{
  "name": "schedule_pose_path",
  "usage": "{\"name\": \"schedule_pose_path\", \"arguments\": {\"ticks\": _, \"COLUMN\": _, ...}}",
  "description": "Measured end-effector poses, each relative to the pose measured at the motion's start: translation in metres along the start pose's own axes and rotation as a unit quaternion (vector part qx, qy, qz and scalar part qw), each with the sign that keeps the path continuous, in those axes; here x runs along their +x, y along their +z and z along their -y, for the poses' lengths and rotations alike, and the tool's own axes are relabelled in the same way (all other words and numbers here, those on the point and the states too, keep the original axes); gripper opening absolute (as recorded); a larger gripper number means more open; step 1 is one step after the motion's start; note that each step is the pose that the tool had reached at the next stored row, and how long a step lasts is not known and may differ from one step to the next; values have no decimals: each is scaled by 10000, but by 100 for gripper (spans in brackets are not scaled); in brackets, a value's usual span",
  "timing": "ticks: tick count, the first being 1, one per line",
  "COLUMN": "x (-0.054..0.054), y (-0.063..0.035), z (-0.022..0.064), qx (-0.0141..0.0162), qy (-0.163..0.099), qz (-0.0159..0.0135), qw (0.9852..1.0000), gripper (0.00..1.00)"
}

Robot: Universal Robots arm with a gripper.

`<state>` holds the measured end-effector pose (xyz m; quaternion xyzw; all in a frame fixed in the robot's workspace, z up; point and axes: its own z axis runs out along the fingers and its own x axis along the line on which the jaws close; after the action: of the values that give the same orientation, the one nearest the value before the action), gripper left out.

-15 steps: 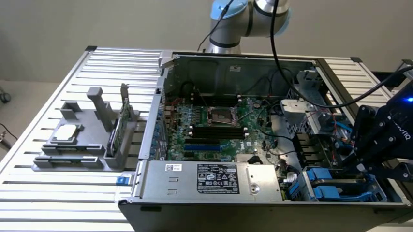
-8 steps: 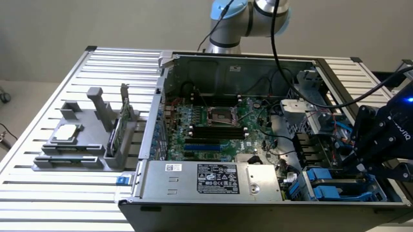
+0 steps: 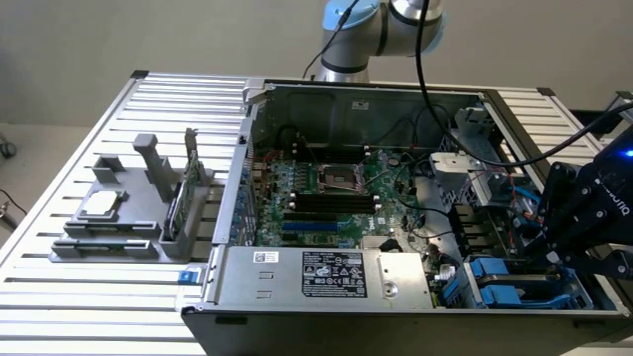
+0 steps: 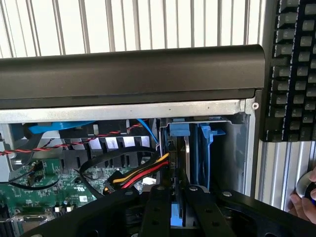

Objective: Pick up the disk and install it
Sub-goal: 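Insert the first disk wire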

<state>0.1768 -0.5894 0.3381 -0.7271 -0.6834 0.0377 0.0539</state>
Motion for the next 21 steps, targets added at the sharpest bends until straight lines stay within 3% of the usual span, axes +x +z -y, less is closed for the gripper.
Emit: {"name": "schedule_pose_path", "arguments": {"ticks": 21, "x": 5, "y": -8, "z": -78, "qx": 164, "qy": 27, "qz": 8, "qw": 9999, "gripper": 16}}
